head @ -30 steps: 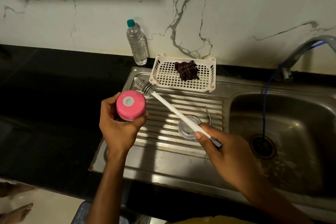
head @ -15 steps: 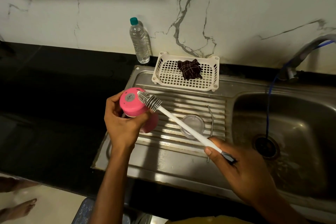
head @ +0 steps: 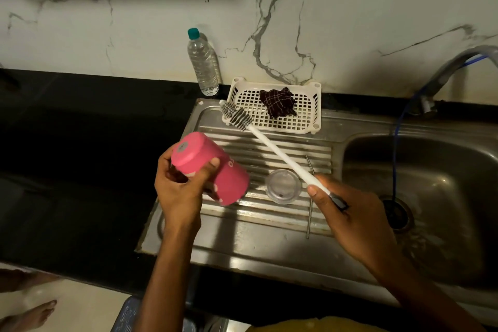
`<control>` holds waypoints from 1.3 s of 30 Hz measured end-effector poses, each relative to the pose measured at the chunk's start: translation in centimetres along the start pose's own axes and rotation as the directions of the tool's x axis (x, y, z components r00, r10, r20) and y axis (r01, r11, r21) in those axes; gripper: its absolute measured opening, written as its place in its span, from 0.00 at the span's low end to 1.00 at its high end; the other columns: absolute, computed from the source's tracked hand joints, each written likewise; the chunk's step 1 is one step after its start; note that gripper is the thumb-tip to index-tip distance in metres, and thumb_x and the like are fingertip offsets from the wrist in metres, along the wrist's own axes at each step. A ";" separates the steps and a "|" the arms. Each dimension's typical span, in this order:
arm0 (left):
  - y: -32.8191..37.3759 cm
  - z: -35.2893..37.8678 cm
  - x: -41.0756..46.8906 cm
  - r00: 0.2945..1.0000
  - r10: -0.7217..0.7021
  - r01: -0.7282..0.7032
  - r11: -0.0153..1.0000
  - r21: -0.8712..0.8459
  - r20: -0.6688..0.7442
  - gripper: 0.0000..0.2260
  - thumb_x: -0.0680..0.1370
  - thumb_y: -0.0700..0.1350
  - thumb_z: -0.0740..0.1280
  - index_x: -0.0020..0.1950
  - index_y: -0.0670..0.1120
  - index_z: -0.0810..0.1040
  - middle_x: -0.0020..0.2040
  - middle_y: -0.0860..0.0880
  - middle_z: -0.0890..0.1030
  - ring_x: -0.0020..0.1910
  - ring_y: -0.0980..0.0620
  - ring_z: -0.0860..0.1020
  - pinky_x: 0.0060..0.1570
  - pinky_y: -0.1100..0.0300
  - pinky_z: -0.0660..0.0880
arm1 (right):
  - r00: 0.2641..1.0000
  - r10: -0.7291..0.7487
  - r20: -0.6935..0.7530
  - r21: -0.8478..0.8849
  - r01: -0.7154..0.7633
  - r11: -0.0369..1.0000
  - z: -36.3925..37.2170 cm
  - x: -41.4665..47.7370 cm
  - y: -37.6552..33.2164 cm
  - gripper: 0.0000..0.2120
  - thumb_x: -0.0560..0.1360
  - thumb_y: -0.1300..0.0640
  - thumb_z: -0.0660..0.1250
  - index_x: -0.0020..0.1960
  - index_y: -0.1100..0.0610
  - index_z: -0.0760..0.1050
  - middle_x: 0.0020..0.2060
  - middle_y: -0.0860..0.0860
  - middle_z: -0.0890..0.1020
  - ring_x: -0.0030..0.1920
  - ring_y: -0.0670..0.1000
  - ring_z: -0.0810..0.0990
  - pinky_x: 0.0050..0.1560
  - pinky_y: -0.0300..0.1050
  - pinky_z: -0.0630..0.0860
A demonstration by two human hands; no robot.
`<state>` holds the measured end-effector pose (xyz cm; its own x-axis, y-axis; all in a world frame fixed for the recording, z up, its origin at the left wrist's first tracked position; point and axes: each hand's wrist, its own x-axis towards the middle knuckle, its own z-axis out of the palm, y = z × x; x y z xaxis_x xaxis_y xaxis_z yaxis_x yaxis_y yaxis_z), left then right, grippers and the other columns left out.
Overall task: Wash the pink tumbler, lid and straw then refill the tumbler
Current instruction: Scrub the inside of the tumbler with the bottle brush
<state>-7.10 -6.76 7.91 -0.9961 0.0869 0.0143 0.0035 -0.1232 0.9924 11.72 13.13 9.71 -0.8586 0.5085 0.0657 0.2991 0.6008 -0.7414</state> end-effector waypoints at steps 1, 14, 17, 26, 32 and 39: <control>-0.2 0.0 0.0 0.998 -0.069 0.069 0.995 -0.067 -0.002 0.32 0.61 0.49 0.83 0.63 0.50 0.75 0.53 0.53 0.80 0.50 0.53 0.80 0.37 0.58 0.79 | 1.000 -0.005 0.006 0.005 0.005 1.000 0.1 -0.3 0.1 0.12 0.78 0.33 0.56 0.59 0.24 0.72 0.31 0.44 0.80 0.31 0.44 0.80 0.35 0.48 0.77; -1.2 0.4 -0.5 0.960 -0.269 0.280 0.941 -0.192 0.080 0.51 0.56 0.69 0.81 0.73 0.45 0.73 0.58 0.48 0.82 0.53 0.53 0.80 0.47 0.56 0.78 | 0.998 -0.015 0.054 -0.008 0.016 1.000 2.3 -1.8 -0.5 0.24 0.79 0.30 0.54 0.70 0.37 0.70 0.27 0.43 0.76 0.26 0.45 0.76 0.25 0.39 0.68; -1.0 0.4 -0.5 0.965 -0.254 0.263 0.943 -0.205 0.070 0.50 0.56 0.68 0.81 0.70 0.43 0.75 0.54 0.50 0.82 0.48 0.58 0.81 0.43 0.60 0.79 | 0.998 -0.045 0.048 -0.017 0.046 0.999 2.4 -1.2 -1.0 0.24 0.79 0.29 0.53 0.70 0.36 0.69 0.27 0.47 0.75 0.27 0.47 0.76 0.27 0.44 0.72; -1.4 -0.5 0.0 0.971 -0.239 0.230 0.945 -0.233 -0.010 0.52 0.56 0.68 0.81 0.72 0.42 0.72 0.56 0.47 0.82 0.50 0.55 0.82 0.43 0.58 0.80 | 0.991 -0.084 0.100 0.003 0.084 0.996 2.0 -3.4 -0.3 0.15 0.78 0.30 0.56 0.65 0.24 0.67 0.27 0.43 0.77 0.26 0.45 0.77 0.27 0.34 0.66; -0.9 -0.6 0.3 0.982 -0.186 0.185 0.959 -0.215 0.017 0.46 0.57 0.67 0.81 0.66 0.43 0.75 0.50 0.50 0.81 0.46 0.57 0.81 0.44 0.57 0.79 | 0.995 -0.039 0.089 -0.086 0.047 0.995 0.8 -2.7 -0.5 0.20 0.78 0.28 0.53 0.69 0.26 0.63 0.30 0.38 0.78 0.28 0.41 0.77 0.26 0.32 0.65; -0.2 -0.6 0.4 0.983 -0.177 0.181 0.957 -0.225 0.041 0.48 0.57 0.67 0.82 0.68 0.42 0.74 0.52 0.49 0.81 0.48 0.57 0.81 0.45 0.58 0.80 | 0.993 -0.096 0.074 -0.051 0.100 0.994 0.9 -2.2 -0.7 0.16 0.78 0.34 0.57 0.65 0.24 0.64 0.31 0.44 0.79 0.28 0.46 0.78 0.26 0.37 0.68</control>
<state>-7.58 -7.28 7.61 -0.9767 0.1474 -0.1562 -0.1970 -0.3246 0.9251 13.02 11.09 9.47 -0.9117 0.4016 0.0869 0.2328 0.6792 -0.6961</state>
